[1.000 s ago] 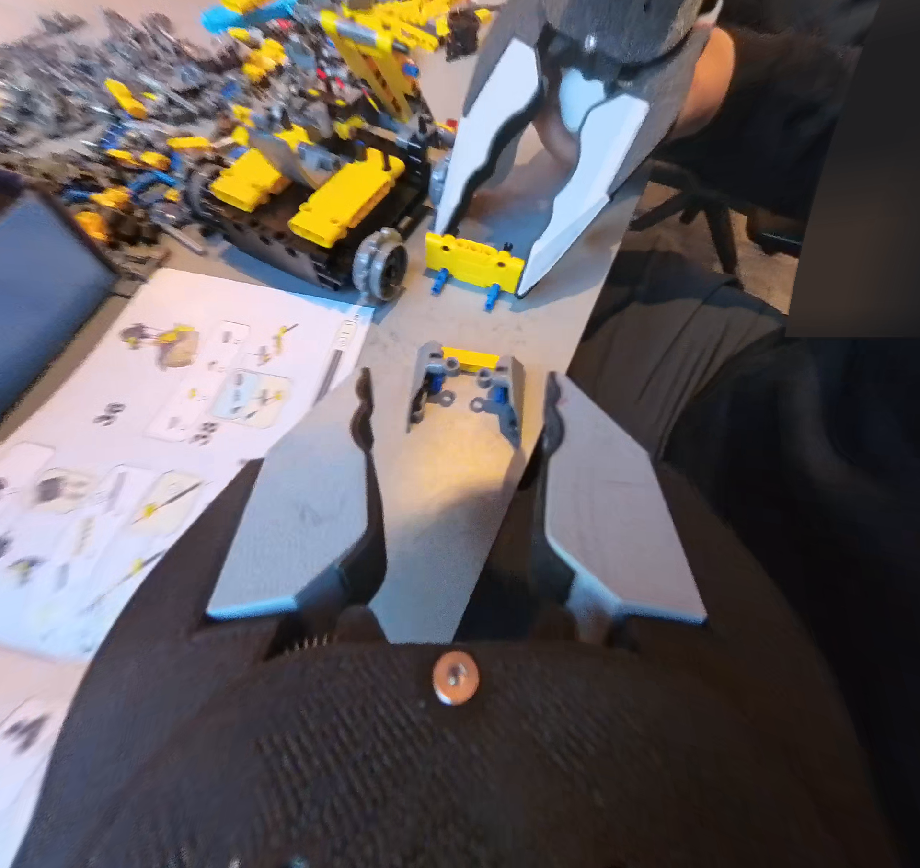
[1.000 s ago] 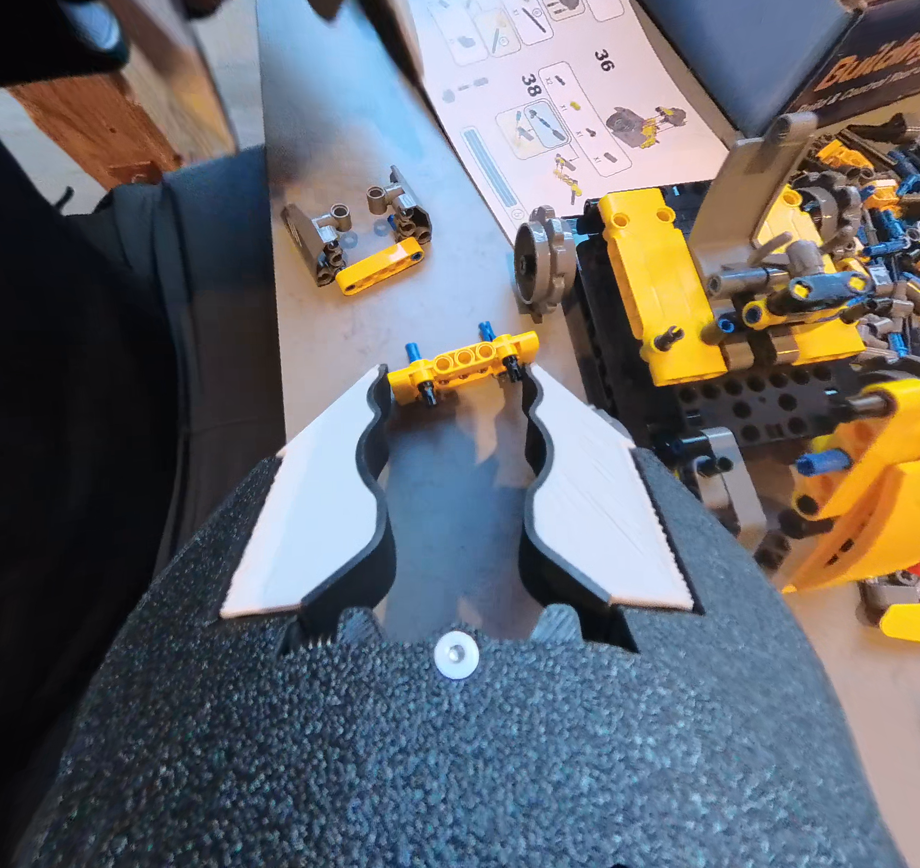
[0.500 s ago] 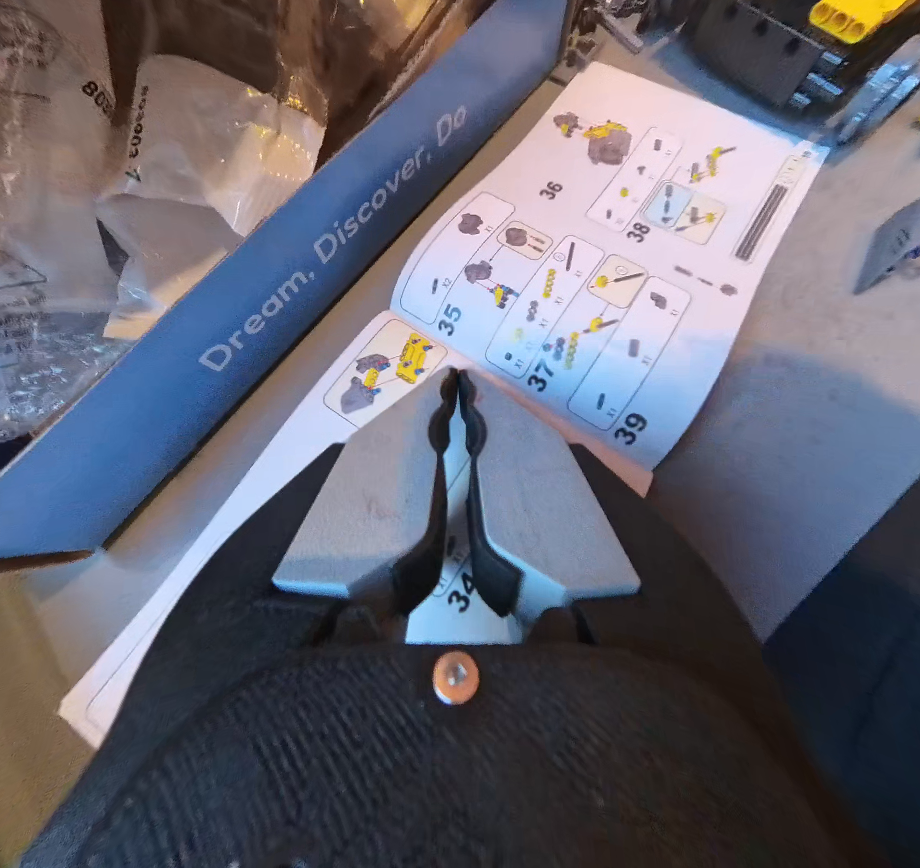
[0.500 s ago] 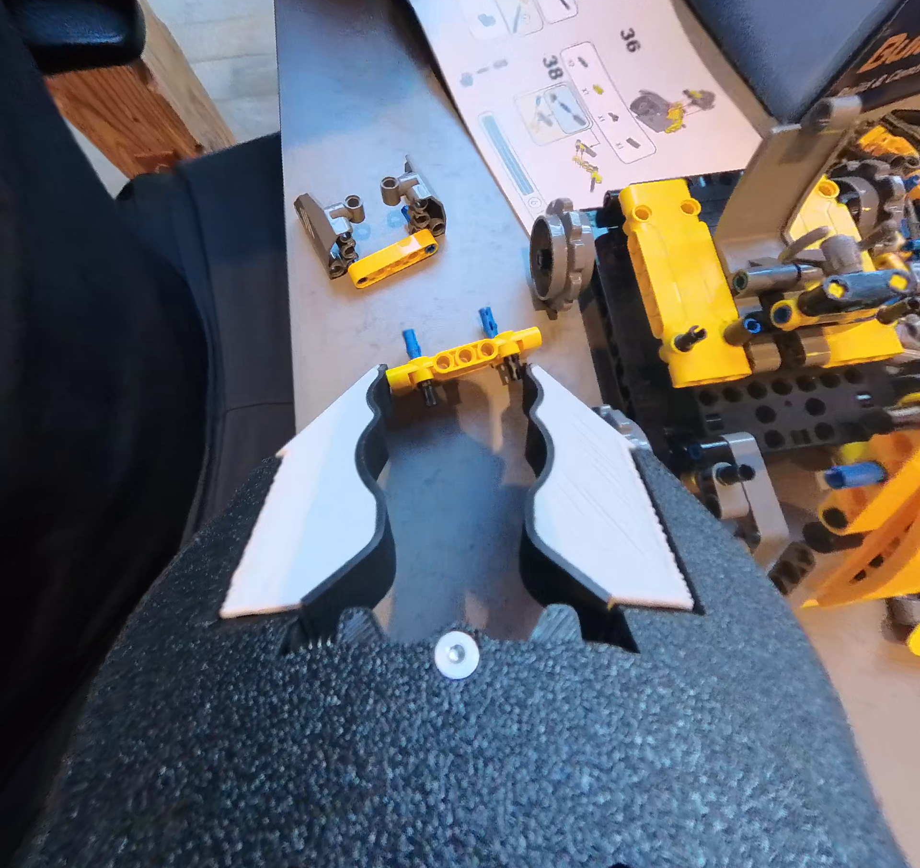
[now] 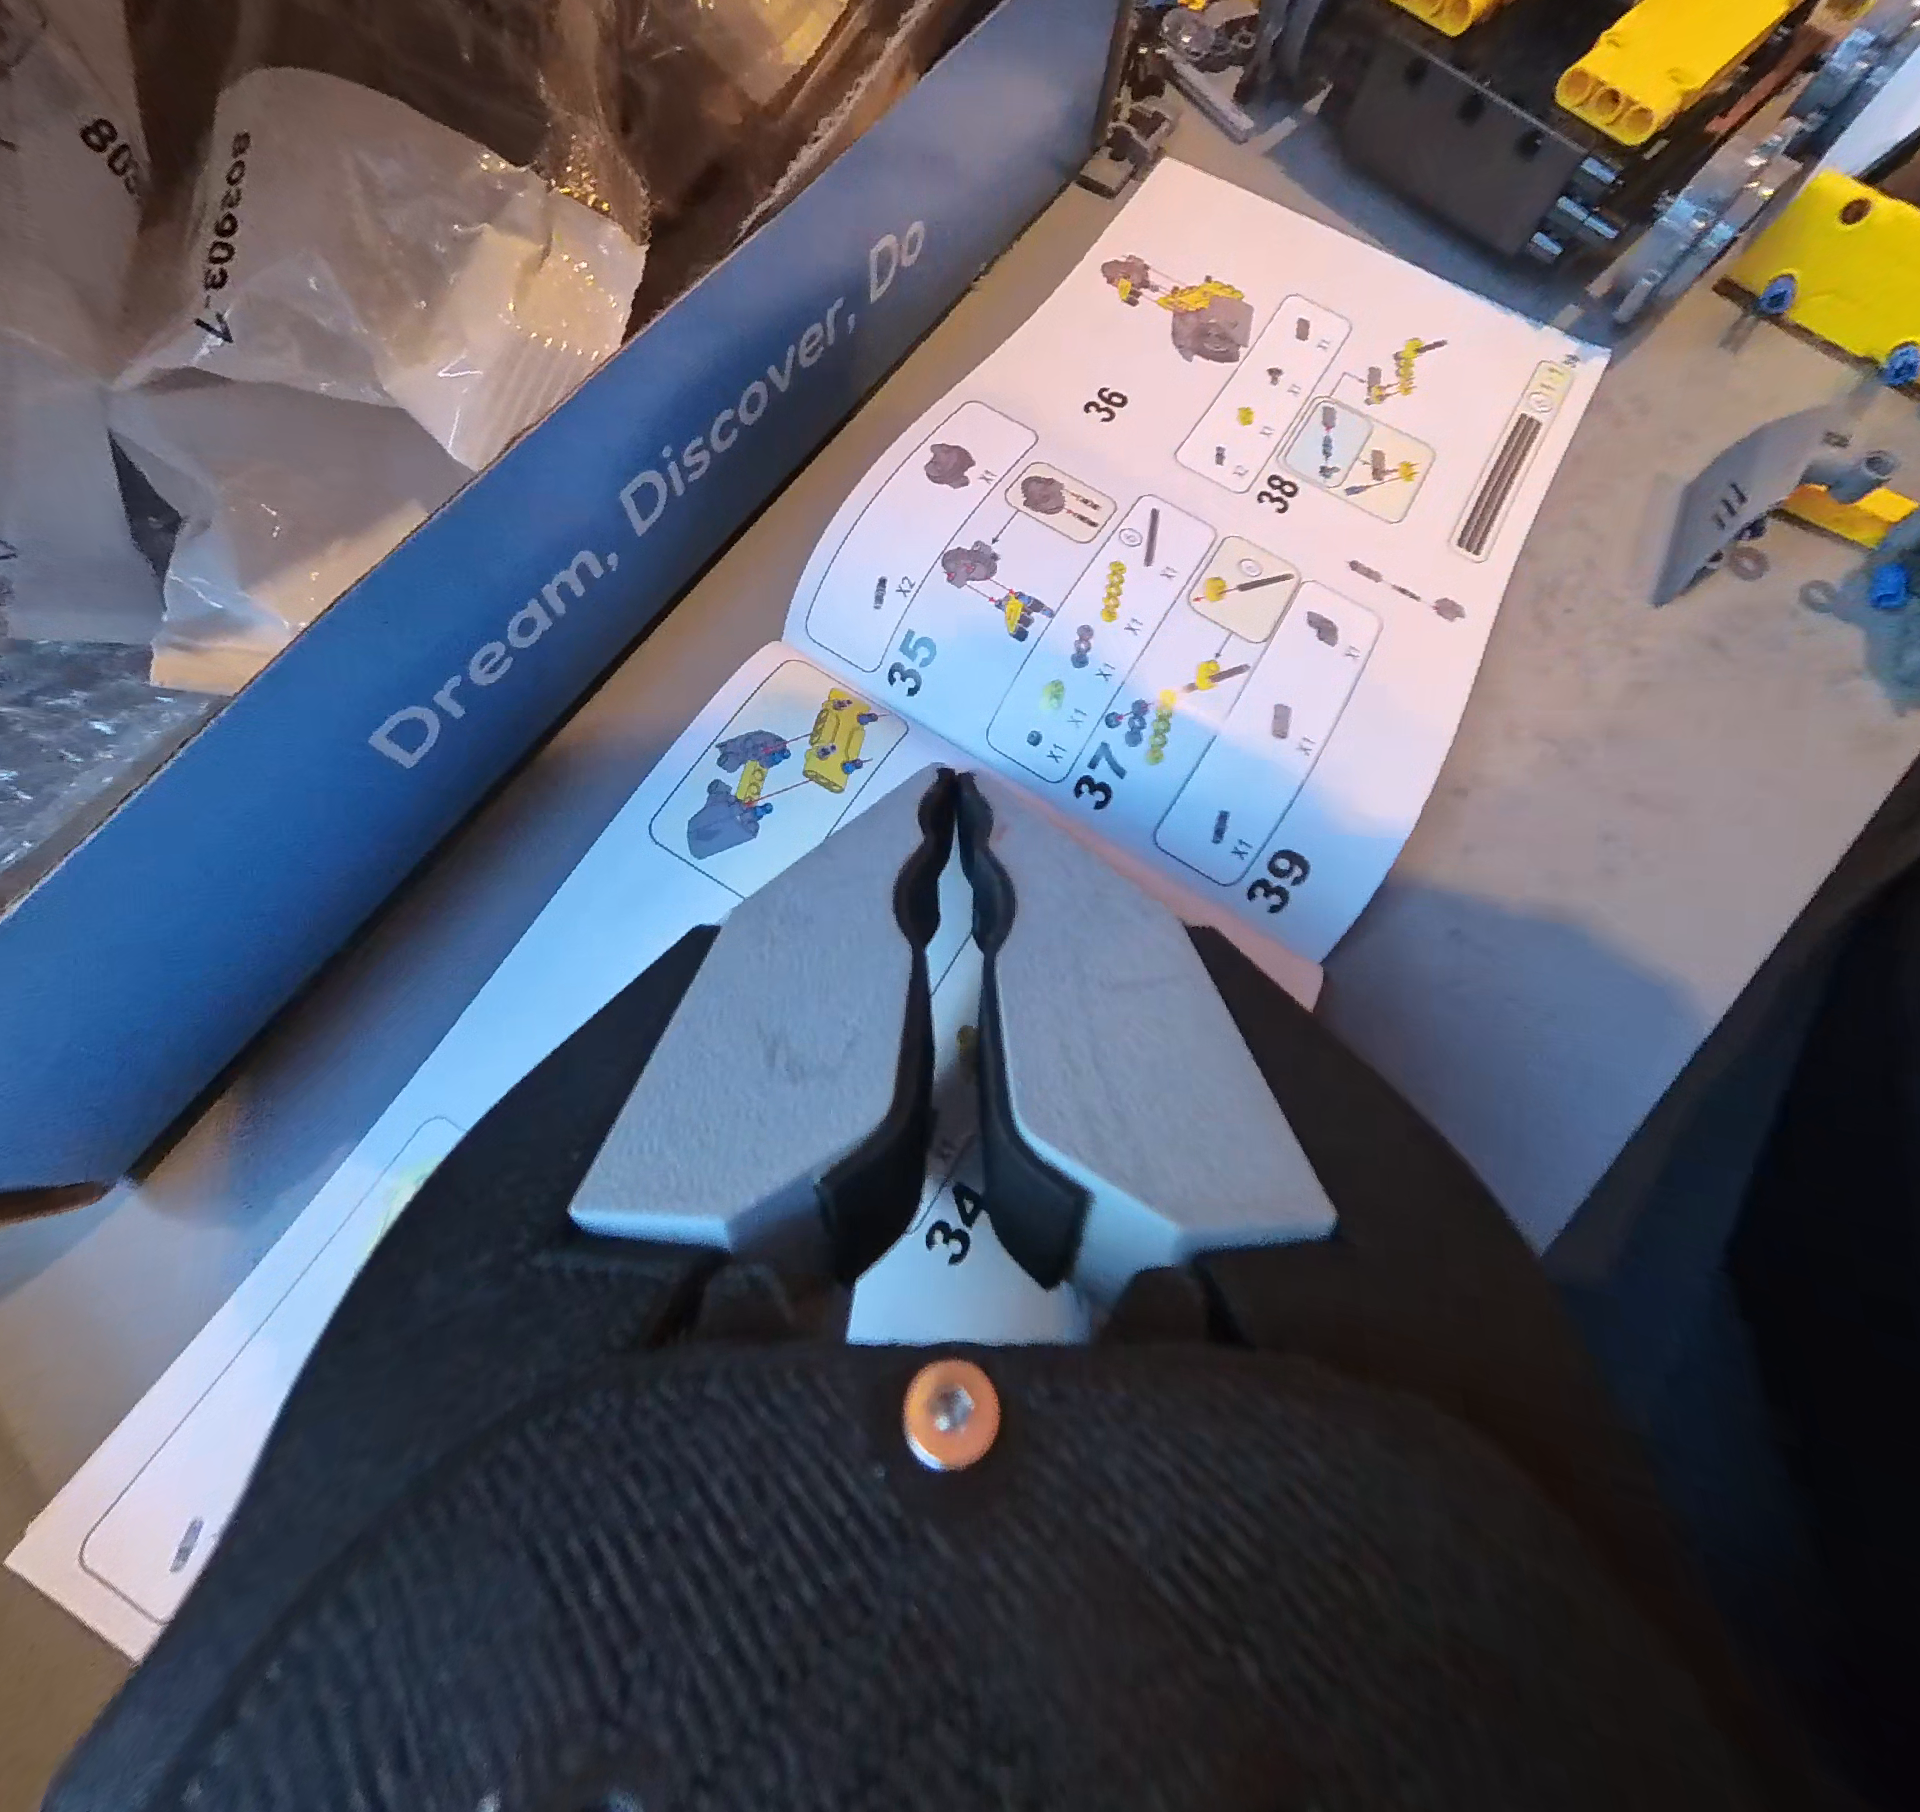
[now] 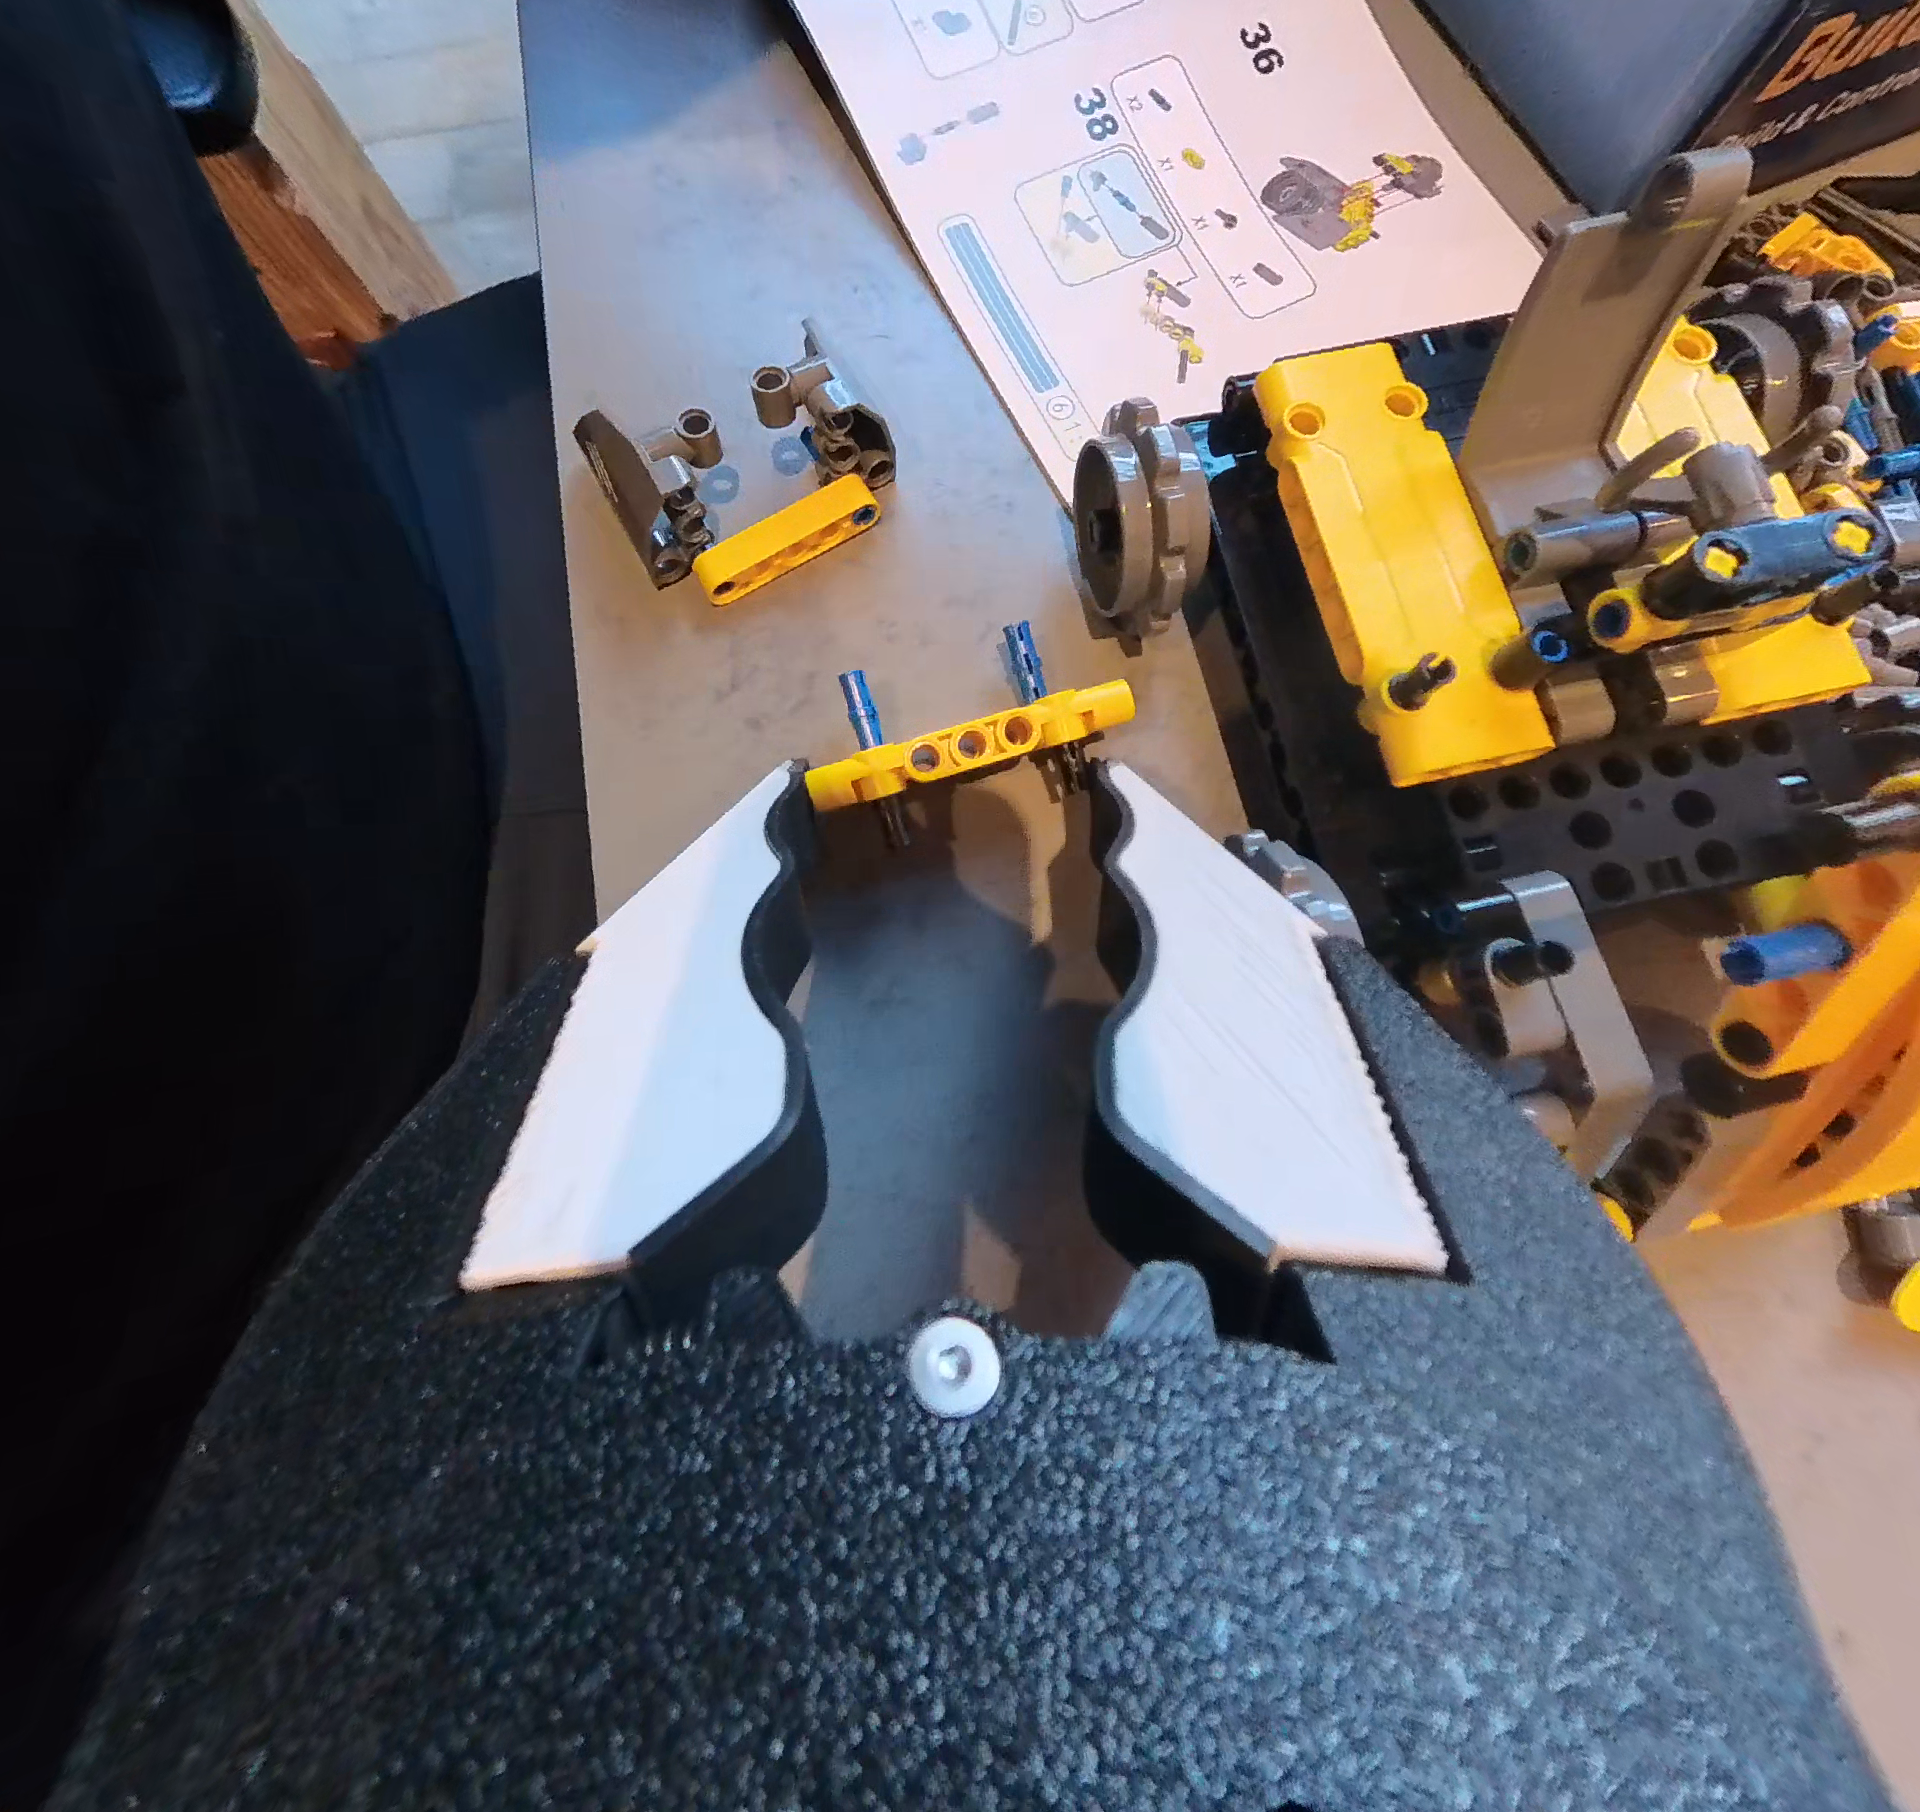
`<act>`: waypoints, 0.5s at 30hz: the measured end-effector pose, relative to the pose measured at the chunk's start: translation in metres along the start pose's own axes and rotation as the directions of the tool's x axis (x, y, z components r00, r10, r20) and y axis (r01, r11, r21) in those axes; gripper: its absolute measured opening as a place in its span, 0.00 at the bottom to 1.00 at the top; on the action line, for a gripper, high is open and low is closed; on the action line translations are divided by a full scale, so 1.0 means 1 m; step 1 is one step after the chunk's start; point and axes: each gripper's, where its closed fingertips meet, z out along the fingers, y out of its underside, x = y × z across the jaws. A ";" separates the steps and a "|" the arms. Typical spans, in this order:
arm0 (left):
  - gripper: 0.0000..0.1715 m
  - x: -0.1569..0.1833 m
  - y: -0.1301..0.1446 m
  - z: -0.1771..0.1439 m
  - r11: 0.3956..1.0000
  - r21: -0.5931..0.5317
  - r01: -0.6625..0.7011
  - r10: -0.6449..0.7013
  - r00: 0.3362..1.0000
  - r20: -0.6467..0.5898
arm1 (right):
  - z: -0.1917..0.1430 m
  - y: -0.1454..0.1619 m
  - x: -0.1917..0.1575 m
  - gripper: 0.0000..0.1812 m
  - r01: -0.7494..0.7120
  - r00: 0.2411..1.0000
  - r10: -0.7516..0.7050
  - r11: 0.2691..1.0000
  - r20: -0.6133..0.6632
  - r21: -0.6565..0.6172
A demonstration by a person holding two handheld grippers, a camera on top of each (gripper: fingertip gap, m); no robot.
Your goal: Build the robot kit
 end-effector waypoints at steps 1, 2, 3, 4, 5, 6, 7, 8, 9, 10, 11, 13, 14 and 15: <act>0.00 0.000 0.000 0.000 1.000 -0.002 -0.005 0.005 1.000 0.004 | 0.000 0.000 0.000 0.29 0.000 1.000 0.000 1.000 0.000 0.000; 0.00 0.000 0.000 0.000 1.000 -0.001 -0.009 0.009 1.000 0.006 | 0.000 0.000 0.000 0.29 0.000 1.000 0.000 1.000 0.000 -0.001; 0.00 0.000 0.000 0.000 1.000 -0.001 -0.012 0.012 1.000 0.007 | 0.000 0.000 0.000 0.29 -0.001 1.000 0.001 1.000 0.001 -0.001; 0.00 0.000 0.000 0.000 1.000 -0.001 -0.013 0.013 1.000 0.008 | 0.000 0.000 0.000 0.29 -0.003 1.000 0.003 1.000 0.002 -0.002; 0.00 0.000 0.000 0.000 1.000 -0.001 -0.013 0.013 1.000 0.009 | 0.000 0.000 0.000 0.29 -0.003 1.000 0.003 1.000 0.002 -0.002; 0.00 0.000 0.000 0.000 1.000 -0.002 -0.013 0.013 1.000 0.009 | 0.000 0.000 0.000 0.29 -0.003 1.000 0.003 1.000 0.002 -0.002; 0.00 0.000 0.000 0.000 1.000 -0.003 -0.013 0.013 1.000 0.009 | 0.000 0.000 0.000 0.29 -0.002 1.000 0.002 1.000 0.001 -0.002; 0.00 0.000 0.000 0.000 1.000 -0.002 -0.013 0.013 1.000 0.008 | 0.000 0.000 0.000 0.29 -0.002 1.000 0.002 1.000 0.000 -0.002; 0.00 0.000 0.000 0.000 1.000 -0.003 -0.014 0.014 1.000 0.009 | 0.000 0.000 0.000 0.29 -0.002 1.000 0.002 1.000 0.000 -0.003; 0.00 0.000 0.001 0.000 1.000 -0.004 -0.015 0.015 1.000 0.009 | 0.000 0.000 0.000 0.29 -0.002 1.000 0.002 1.000 0.001 -0.003; 0.00 0.000 0.001 0.000 1.000 -0.004 -0.015 0.015 1.000 0.009 | 0.000 0.000 0.000 0.29 -0.002 1.000 0.002 1.000 0.001 -0.003; 0.00 0.001 0.001 0.000 1.000 -0.004 -0.014 0.014 1.000 0.009 | 0.001 0.001 0.000 0.29 -0.001 1.000 0.001 1.000 0.000 -0.006; 0.00 0.000 0.001 0.000 1.000 -0.005 -0.014 0.014 1.000 0.010 | 0.001 0.001 0.000 0.29 -0.001 1.000 0.001 1.000 0.001 -0.010; 0.00 0.000 0.001 0.001 1.000 -0.005 -0.014 0.014 1.000 0.010 | 0.002 0.002 0.000 0.30 0.002 1.000 -0.002 1.000 0.001 -0.016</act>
